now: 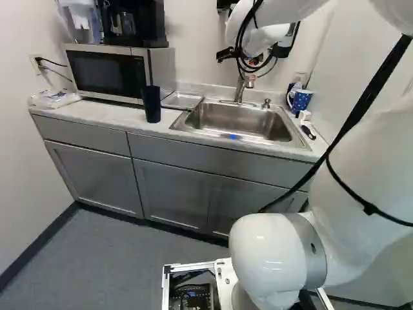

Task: Rinse the cup and place it in the tray

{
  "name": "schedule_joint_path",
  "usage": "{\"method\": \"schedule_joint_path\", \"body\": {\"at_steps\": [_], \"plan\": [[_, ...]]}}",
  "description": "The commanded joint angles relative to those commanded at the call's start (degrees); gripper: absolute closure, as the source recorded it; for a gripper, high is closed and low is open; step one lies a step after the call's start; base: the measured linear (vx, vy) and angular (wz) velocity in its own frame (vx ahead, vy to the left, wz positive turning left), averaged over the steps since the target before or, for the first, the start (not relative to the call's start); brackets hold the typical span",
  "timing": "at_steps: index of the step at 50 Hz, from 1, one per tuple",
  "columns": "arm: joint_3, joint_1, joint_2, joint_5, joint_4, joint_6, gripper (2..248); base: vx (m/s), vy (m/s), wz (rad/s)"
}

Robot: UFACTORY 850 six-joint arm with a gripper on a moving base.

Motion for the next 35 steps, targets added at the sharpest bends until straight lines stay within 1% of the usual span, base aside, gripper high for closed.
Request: {"method": "schedule_joint_path", "body": {"at_steps": [16, 35], "plan": [[-3.0, 0.1, -3.1, -0.5, 0.0, 0.0, 3, 0.000, 0.000, 0.000], [-7.3, 0.0, -7.5, -2.5, 0.0, 0.0, 3, 0.000, 0.000, 0.000]]}}
